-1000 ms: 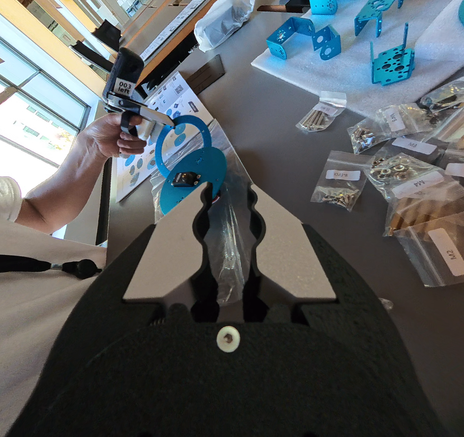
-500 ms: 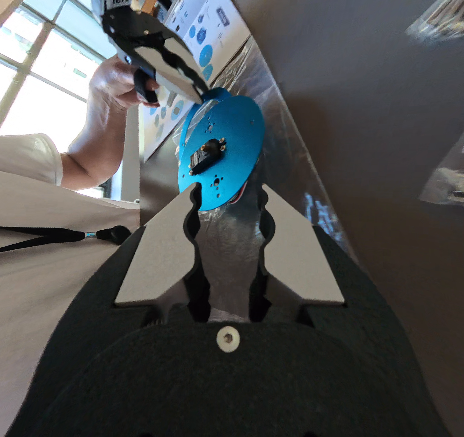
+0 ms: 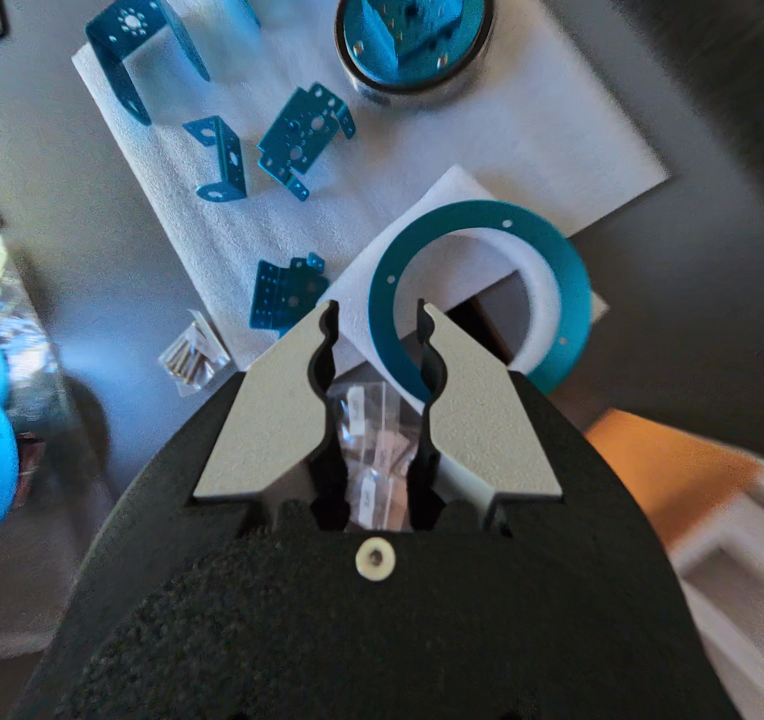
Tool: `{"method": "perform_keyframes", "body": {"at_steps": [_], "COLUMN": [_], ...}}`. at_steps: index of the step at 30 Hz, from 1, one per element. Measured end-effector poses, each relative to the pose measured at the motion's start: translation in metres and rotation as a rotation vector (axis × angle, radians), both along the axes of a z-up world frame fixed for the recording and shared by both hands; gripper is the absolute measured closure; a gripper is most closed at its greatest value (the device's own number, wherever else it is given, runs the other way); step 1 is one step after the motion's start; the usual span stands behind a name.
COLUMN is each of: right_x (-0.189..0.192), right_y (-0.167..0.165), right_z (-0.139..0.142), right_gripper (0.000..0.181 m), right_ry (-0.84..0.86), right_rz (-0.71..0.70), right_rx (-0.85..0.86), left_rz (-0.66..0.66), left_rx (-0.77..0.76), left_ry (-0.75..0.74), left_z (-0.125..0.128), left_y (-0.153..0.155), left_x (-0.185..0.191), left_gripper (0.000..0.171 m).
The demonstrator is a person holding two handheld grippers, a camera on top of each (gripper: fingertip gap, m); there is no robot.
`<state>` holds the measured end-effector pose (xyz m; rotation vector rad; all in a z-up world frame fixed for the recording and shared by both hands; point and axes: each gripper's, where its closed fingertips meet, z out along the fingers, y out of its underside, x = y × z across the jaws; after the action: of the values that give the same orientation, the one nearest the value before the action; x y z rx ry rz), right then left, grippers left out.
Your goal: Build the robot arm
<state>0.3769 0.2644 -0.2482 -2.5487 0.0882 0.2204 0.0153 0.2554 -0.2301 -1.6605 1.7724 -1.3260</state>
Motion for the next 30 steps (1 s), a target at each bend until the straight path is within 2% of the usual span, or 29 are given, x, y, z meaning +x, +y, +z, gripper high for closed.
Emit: {"method": "perform_keyframes", "body": {"at_steps": [2,7,9,15,18,19,21,23,24,26,28,30], "right_x": [0.0,-0.001,-0.007,-0.007,-0.016,-0.031,-0.086,-0.155,-0.183,-0.228,-0.263,-0.291], "right_y": [0.012,0.008,0.01,-0.003,-0.007,-0.013,-0.038,-0.089,-0.116,-0.164,-0.207,-0.233], "right_z": [-0.015,-0.042,-0.034,-0.029,0.004,0.022,0.056,0.074,0.076,0.068,0.046,0.018], "right_gripper": [0.142,0.142,0.169,0.169,0.169,0.169,0.169,0.169,0.169,0.169,0.169,0.169], "right_ry": [0.144,0.294,0.357,0.269,0.212,0.193,0.162,0.154,0.138,0.137,0.147,0.17], "right_rz": [0.002,-0.02,-0.008,0.011,0.026,0.079,0.269,0.507,0.575,0.605,0.606,0.577], "right_rx": [-0.069,-0.218,-0.203,-0.247,-0.161,-0.122,-0.064,-0.09,-0.117,-0.184,-0.252,-0.304], "left_rz": [0.029,0.114,0.146,0.182,0.181,0.177,0.167,0.149,0.136,0.109,0.087,0.045], "left_rx": [0.02,0.019,0.007,-0.006,0.01,0.014,0.02,0.019,0.015,0.003,-0.011,-0.037], "left_ry": [-0.039,-0.091,-0.098,-0.144,-0.151,-0.153,-0.156,-0.157,-0.155,-0.148,-0.125,-0.072], "left_z": [0.004,0.007,0.008,0.022,0.027,0.028,0.03,0.03,0.029,0.027,0.021,0.013], "left_y": [-0.002,0.0,0.005,0.014,0.015,0.014,0.012,0.007,0.004,-0.001,-0.006,-0.012], "left_x": [-0.015,-0.053,-0.064,-0.078,-0.078,-0.077,-0.076,-0.073,-0.071,-0.065,-0.057,-0.044], "left_gripper": [0.142,0.143,0.143,0.143,0.143,0.143,0.143,0.143,0.143,0.143,0.143,0.143]}}
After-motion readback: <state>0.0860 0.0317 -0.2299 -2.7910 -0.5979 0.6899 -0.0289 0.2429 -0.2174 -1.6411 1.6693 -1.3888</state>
